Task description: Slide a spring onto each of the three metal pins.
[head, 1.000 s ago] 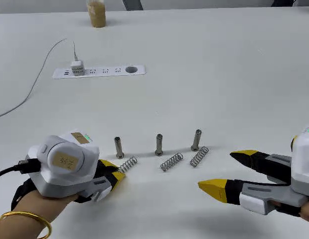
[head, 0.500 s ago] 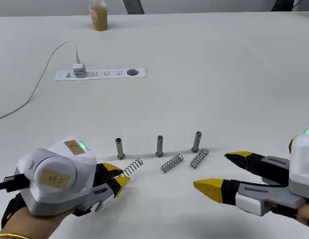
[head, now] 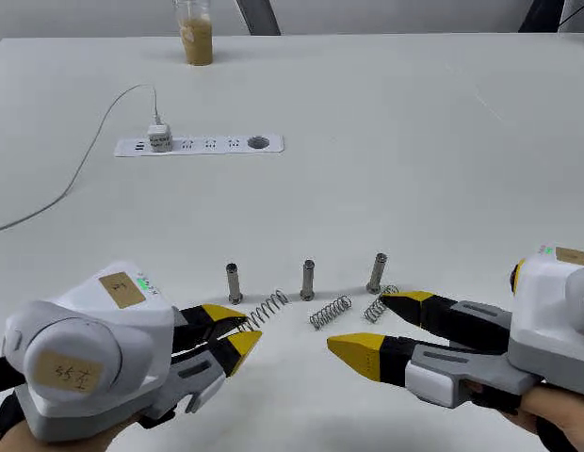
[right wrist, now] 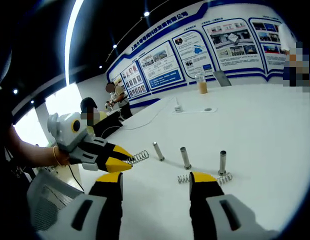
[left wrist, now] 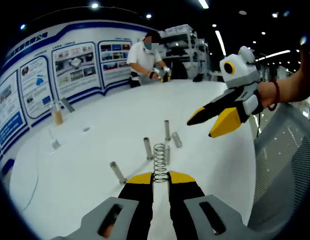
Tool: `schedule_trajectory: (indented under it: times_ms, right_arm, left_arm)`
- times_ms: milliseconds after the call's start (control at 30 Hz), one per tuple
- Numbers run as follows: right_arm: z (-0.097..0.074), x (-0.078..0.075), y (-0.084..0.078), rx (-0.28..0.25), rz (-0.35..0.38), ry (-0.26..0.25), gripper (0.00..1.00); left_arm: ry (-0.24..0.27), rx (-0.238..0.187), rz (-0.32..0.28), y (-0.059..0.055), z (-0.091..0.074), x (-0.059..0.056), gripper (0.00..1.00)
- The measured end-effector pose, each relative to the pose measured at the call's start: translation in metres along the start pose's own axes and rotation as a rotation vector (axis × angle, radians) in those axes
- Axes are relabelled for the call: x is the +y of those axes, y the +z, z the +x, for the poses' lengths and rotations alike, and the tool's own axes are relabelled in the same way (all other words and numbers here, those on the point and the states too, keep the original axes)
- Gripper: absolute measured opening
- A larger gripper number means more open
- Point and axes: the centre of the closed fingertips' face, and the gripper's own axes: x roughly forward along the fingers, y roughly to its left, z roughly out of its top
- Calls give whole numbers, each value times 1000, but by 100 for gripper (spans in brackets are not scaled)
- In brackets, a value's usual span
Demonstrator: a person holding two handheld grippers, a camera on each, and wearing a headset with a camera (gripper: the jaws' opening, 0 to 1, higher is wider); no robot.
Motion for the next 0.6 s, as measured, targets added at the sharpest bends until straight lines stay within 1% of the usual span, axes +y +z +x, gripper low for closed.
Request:
schedule_trajectory:
  times_ms: [33,67,167,300,400,600]
  right_arm:
    - [1,2,3,-12,14,8,54]
    - [3,7,8,-39,49,25,52]
    - [7,13,18,-82,114,53,47]
    - [11,15,21,-90,132,59,43]
    - [13,17,24,-108,164,69,39]
    - [18,21,27,-123,208,82,32]
  left_arm:
    - [-1,-8,-3,2,-1,-1,10]
    - [2,-19,-2,5,-2,-3,10]
    - [5,-46,-3,11,-5,-6,10]
    - [5,-78,-1,17,-7,-9,10]
    - [8,-104,-24,21,-8,-9,10]
    - [15,-123,-33,22,-9,-8,10]
